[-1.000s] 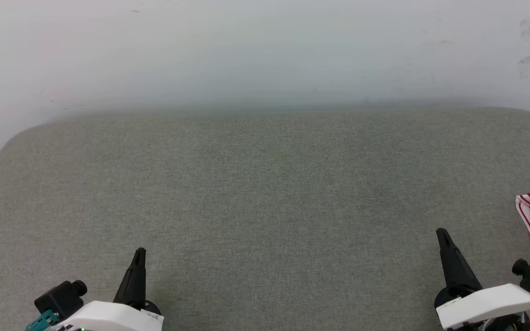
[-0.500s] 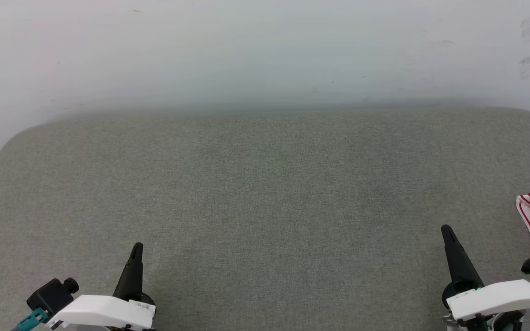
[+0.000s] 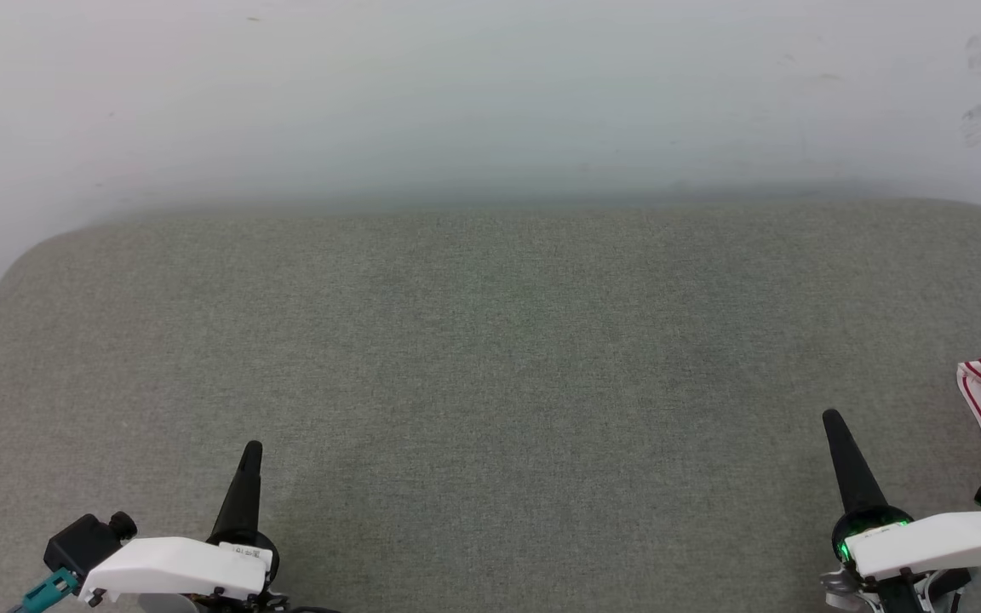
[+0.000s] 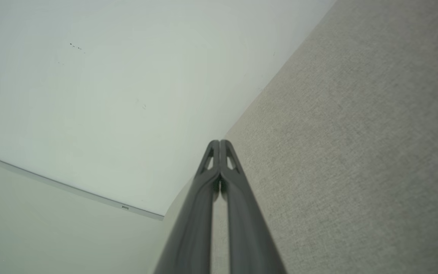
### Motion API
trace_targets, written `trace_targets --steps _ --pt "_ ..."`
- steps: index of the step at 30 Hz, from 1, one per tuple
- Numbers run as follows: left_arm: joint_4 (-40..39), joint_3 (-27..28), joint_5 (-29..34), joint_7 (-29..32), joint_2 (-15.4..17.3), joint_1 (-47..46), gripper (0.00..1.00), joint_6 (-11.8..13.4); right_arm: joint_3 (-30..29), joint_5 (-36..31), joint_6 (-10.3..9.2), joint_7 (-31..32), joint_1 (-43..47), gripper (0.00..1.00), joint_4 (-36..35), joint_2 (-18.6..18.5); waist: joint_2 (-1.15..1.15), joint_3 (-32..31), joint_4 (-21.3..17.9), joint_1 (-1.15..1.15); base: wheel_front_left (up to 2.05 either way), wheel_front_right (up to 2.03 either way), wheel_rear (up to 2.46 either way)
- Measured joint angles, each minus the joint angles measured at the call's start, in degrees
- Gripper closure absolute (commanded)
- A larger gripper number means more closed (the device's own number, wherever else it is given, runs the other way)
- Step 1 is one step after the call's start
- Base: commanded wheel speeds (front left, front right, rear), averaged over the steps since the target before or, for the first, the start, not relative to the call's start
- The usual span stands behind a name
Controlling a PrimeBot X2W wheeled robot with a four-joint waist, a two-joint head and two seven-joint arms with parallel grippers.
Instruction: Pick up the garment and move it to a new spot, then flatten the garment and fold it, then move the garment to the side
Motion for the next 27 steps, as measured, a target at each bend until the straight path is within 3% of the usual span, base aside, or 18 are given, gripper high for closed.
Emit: trace_targets --steps 27 --pt "0.56 1.8 -13.99 3.97 -0.76 -2.09 1.0 -0.08 -1.65 14.48 0.0 2.64 -2.03 1.0 1.78 0.09 0.0 0.07 0.2 0.0 0.0 0.0 0.0"
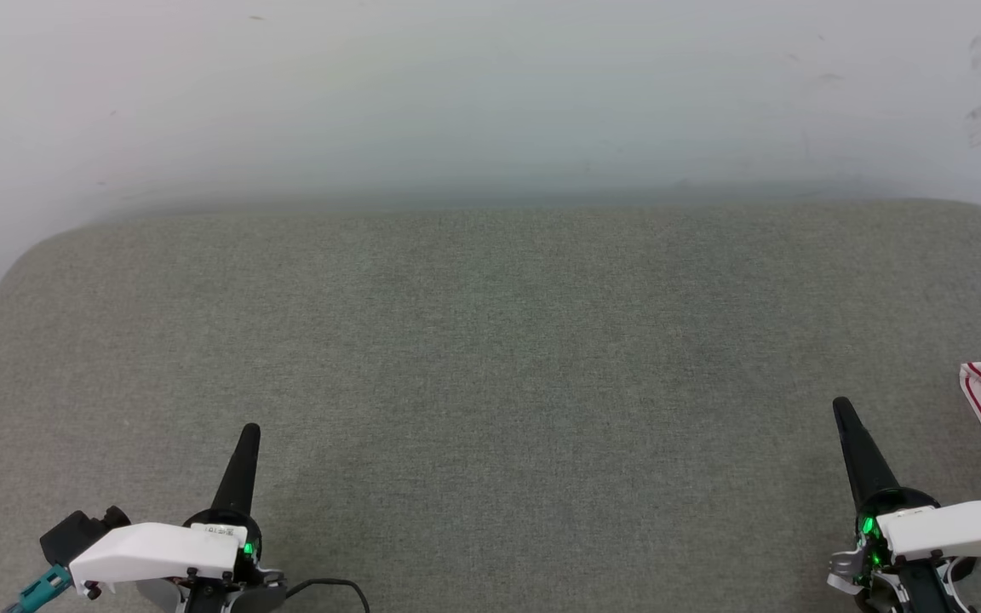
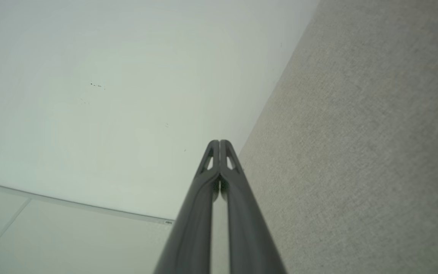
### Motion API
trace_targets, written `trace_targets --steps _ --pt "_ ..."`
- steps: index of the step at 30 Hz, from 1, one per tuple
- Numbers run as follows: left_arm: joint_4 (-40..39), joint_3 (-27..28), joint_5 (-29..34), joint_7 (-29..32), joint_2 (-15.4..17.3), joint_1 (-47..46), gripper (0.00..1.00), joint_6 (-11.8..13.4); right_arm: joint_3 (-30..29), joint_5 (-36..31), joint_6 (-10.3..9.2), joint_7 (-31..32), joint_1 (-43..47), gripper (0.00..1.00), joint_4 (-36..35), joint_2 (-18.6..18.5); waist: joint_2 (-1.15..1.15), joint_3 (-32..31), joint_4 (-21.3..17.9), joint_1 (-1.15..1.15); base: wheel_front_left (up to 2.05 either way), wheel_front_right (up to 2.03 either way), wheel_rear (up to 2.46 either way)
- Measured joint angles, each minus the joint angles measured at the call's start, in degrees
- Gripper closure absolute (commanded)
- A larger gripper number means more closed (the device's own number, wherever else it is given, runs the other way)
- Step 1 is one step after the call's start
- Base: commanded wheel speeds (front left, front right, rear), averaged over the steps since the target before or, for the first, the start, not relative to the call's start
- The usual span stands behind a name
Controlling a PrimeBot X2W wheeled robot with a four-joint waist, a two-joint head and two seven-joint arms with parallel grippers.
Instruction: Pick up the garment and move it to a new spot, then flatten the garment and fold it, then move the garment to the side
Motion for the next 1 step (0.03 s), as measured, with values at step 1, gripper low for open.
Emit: trace_targets --steps 1 --pt "0.03 0.08 -0.45 0.1 -0.02 -0.01 1.0 0.0 -0.05 0.47 0.0 0.23 -0.05 1.0 0.05 0.01 0.0 0.0 0.01 0.0 0.0 0.0 0.0"
